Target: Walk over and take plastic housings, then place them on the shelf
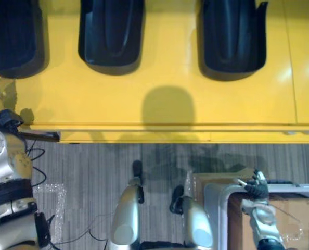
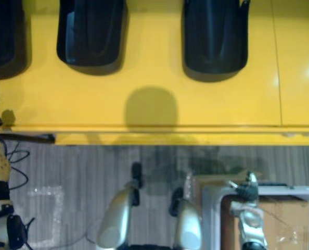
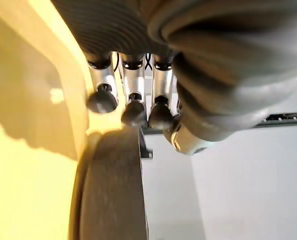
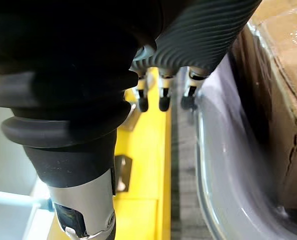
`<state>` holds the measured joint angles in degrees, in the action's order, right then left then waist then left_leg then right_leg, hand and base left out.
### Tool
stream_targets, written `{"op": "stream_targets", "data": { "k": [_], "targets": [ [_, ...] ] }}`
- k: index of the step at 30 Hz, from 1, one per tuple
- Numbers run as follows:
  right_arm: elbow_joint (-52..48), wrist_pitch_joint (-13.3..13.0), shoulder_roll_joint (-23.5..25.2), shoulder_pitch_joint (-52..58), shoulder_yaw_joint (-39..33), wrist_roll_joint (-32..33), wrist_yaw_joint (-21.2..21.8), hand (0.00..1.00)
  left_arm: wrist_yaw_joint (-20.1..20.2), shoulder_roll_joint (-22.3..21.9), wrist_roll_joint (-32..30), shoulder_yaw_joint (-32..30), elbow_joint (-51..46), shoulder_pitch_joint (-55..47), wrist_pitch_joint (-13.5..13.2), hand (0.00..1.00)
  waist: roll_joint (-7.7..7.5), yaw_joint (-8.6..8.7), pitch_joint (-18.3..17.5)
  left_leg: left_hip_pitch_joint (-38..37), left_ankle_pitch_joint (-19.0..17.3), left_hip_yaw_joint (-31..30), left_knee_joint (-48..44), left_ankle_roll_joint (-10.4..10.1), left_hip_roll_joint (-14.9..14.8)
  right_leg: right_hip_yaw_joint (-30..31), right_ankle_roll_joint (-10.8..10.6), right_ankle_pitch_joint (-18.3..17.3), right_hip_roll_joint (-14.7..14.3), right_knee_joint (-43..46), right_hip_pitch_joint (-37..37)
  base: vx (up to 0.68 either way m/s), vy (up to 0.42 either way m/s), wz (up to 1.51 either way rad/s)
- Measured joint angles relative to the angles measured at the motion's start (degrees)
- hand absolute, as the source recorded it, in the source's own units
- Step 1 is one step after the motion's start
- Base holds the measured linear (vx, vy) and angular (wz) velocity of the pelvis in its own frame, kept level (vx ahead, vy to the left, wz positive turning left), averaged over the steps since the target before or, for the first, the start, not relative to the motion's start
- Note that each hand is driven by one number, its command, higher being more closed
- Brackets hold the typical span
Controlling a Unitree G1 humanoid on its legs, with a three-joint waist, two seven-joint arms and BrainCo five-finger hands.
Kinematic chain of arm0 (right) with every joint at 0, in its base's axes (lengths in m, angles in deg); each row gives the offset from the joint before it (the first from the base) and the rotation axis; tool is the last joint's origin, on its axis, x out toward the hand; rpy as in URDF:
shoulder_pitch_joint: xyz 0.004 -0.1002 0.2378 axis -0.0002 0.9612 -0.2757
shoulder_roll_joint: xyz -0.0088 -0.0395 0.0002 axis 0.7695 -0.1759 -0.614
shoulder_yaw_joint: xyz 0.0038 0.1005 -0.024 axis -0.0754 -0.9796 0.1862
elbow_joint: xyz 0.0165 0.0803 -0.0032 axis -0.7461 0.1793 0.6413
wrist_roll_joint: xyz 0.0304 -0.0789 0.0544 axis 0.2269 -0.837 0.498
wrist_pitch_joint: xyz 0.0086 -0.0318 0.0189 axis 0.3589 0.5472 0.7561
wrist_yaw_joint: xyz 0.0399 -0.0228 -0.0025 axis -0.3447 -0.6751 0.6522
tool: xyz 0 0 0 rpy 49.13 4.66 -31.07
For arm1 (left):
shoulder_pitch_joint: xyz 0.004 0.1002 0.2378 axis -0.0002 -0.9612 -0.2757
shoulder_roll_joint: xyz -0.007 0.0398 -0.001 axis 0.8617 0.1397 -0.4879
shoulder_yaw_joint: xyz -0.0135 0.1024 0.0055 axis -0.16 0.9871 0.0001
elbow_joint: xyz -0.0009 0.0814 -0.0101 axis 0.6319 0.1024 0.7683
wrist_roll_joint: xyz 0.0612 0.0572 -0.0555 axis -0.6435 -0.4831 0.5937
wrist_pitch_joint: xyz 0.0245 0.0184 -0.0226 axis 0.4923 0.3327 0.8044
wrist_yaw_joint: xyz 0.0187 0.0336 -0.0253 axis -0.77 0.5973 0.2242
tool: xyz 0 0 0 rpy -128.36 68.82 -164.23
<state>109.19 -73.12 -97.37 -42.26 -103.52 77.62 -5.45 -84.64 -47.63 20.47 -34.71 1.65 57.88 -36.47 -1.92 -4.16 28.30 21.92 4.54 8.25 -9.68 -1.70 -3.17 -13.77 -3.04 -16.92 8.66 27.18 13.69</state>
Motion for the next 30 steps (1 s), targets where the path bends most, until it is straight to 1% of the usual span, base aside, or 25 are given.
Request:
{"op": "stream_targets", "data": {
  "k": [1,2,3,4,5,6,8,9,10,11,13,14,17,19,22,24,26,28,30],
  "targets": [
    [-0.01,-0.07,0.11,0.01,0.0,0.01,-0.04,0.0,-0.1,0.3,0.0,-0.17,-0.21,-0.17,-0.34,0.0,-0.01,0.01,0.0,-0.03,0.15,-0.06,0.14,0.04,0.03,-0.03,0.0,0.0,-0.01,-0.06,-0.01,-0.02,0.017,0.03],
    [-0.02,-0.23,0.42,0.08,-0.06,0.02,-0.15,0.0,-0.32,0.34,0.0,-1.42,-3.01,-1.4,-1.26,0.0,-0.01,0.03,0.0,-0.17,0.42,-0.32,0.49,0.05,0.19,-0.15,0.0,0.0,0.01,-0.32,-0.16,0.0,0.017,0.08],
    [0.06,-0.15,0.79,0.27,-0.17,0.05,-0.22,0.0,-0.31,0.18,-0.01,-2.43,-6.71,-3.14,-2.74,0.0,-0.01,0.06,0.0,-0.81,0.94,-0.68,1.09,0.12,0.45,-0.35,-0.01,0.0,0.07,-0.77,-0.86,0.01,0.018,0.09],
    [0.09,-0.1,0.9,0.42,-0.17,0.05,-0.25,0.0,-0.32,0.12,0.0,-2.61,-7.78,-3.64,-3.04,0.0,-0.02,0.05,-0.01,-1.04,1.0,-0.84,1.3,0.12,0.57,-0.41,-0.01,0.0,0.1,-0.89,-1.12,0.03,0.021,0.13],
    [0.27,0.11,1.35,1.03,-0.16,0.07,-0.26,0.0,-0.14,0.09,0.05,-3.15,-12.44,-5.63,-4.52,0.0,-0.02,-0.06,-0.01,-2.05,1.04,-1.26,1.54,0.12,0.81,-0.59,-0.02,-0.01,0.19,-1.12,-2.23,0.03,0.017,0.11],
    [0.31,0.15,1.7,1.4,-0.16,0.07,-0.23,0.0,0.04,0.07,0.05,-3.63,-14.83,-6.55,-5.11,0.0,-0.02,-0.18,-0.01,-2.47,1.03,-1.4,1.56,0.11,0.89,-0.6,-0.02,-0.02,0.2,-1.27,-2.84,0.04,0.02,0.12],
    [0.67,0.2,2.76,1.92,-0.67,0.07,-0.62,0.0,0.83,-0.77,-0.07,-6.03,-23.43,-9.06,-7.63,0.0,0.02,-0.78,-0.03,-3.9,1.12,-1.52,2.48,0.0,1.15,-0.74,-0.02,-0.06,0.25,-2.16,-4.13,0.01,0.006,0.02],
    [0.88,0.18,2.76,1.92,-0.81,0.06,-0.78,0.0,1.04,-1.18,-0.13,-6.39,-25.17,-9.37,-8.08,0.0,0.14,-0.86,-0.09,-4.0,1.19,-1.59,2.64,-0.03,1.22,-0.8,-0.03,-0.09,0.28,-2.41,-4.24,-0.02,0.009,0.07],
    [1.28,0.16,2.77,1.9,-1.68,0.07,-1.08,0.0,1.64,-2.57,-0.16,-6.6,-27.91,-9.46,-8.6,0.0,0.56,-0.99,-0.31,-4.31,1.7,-1.95,3.57,-0.01,1.52,-1.41,-0.11,-0.14,0.35,-3.14,-4.8,-0.02,0.012,0.12],
    [1.46,0.16,2.77,1.86,-1.82,0.07,-1.15,0.0,1.96,-2.92,-0.14,-6.55,-28.32,-9.47,-8.64,0.0,0.71,-0.92,-0.4,-4.36,1.83,-2.15,3.77,0.0,1.68,-1.66,-0.11,-0.14,0.38,-3.24,-4.92,-0.03,0.016,0.15],
    [2.23,0.0,2.78,1.59,-2.08,0.06,-1.16,0.0,3.62,-3.05,0.48,-6.21,-28.38,-9.44,-8.53,0.0,0.76,-0.7,-0.43,-5.05,2.56,-2.38,4.99,-0.02,1.79,-1.89,-0.12,-0.13,0.43,-3.36,-5.2,-0.01,0.008,0.09],
    [2.65,0.0,2.81,1.23,-2.5,0.06,-1.15,0.0,4.52,-3.06,1.91,-5.89,-28.44,-9.42,-8.38,0.0,0.77,-0.58,-0.43,-5.26,2.79,-2.48,5.36,-0.04,1.83,-1.96,-0.13,-0.12,0.43,-3.53,-5.35,0.0,0.005,0.03],
    [3.09,0.02,3.08,0.96,-3.27,0.06,-1.04,0.0,5.22,-3.08,3.08,-4.05,-28.55,-8.99,-7.6,0.0,0.77,-0.53,-0.43,-5.82,2.79,-2.28,5.51,-0.04,1.83,-1.81,-0.29,-0.02,0.44,-3.79,-5.78,0.0,0.004,-0.01],
    [3.31,-0.04,3.09,0.4,-3.59,0.07,-0.94,0.0,5.63,-3.21,4.54,-2.65,-29.06,-7.57,-6.11,0.0,0.78,-0.39,-0.43,-5.85,2.84,-1.99,5.7,0.0,1.77,-1.53,-0.43,0.1,0.4,-3.98,-5.64,0.0,0.013,-0.07],
    [4.09,-0.16,3.11,-0.42,-3.97,0.06,-0.09,0.0,5.31,-3.55,4.59,0.38,-28.71,-4.29,-3.89,0.0,0.77,-0.09,-0.43,-5.86,2.85,-1.59,5.79,0.01,1.7,-1.06,-0.55,0.42,0.29,-4.34,-5.53,0.0,0.02,-0.08],
    [4.17,-0.6,3.11,-0.95,-4.02,0.06,0.21,0.0,4.35,-3.83,4.5,2.92,-26.19,-1.13,-2.26,0.0,0.77,0.21,-0.43,-5.85,2.85,-1.24,5.86,0.02,1.71,-0.52,-0.66,0.79,0.17,-4.76,-5.46,0.01,0.028,-0.1],
    [4.46,-0.87,3.15,-1.38,-4.01,0.08,0.26,0.0,4.19,-4.9,4.5,4.88,-23.35,1.45,-1.47,0.0,0.77,0.64,-0.43,-5.83,2.85,-1.11,5.9,0.03,1.72,-0.36,-0.75,1.05,0.17,-4.79,-5.49,0.01,0.011,-0.03],
    [4.58,-0.86,3.19,-1.92,-4.01,0.09,0.22,0.0,4.72,-5.05,4.57,7.2,-21.45,2.48,0.08,0.0,0.76,1.31,-0.44,-5.82,2.84,-1.04,5.91,0.04,1.72,-0.23,-0.85,1.34,0.2,-4.87,-5.46,0.0,0.0,0.0],
    [4.81,-0.76,3.22,-2.38,-4.01,0.09,0.2,0.0,5.7,-5.25,4.5,8.17,-20.29,3.13,0.42,0.0,0.76,1.62,-0.44,-5.82,2.83,-0.81,5.9,0.05,1.65,-0.03,-0.85,1.57,0.16,-4.93,-5.35,0.01,0.018,-0.05]
  ]
}}
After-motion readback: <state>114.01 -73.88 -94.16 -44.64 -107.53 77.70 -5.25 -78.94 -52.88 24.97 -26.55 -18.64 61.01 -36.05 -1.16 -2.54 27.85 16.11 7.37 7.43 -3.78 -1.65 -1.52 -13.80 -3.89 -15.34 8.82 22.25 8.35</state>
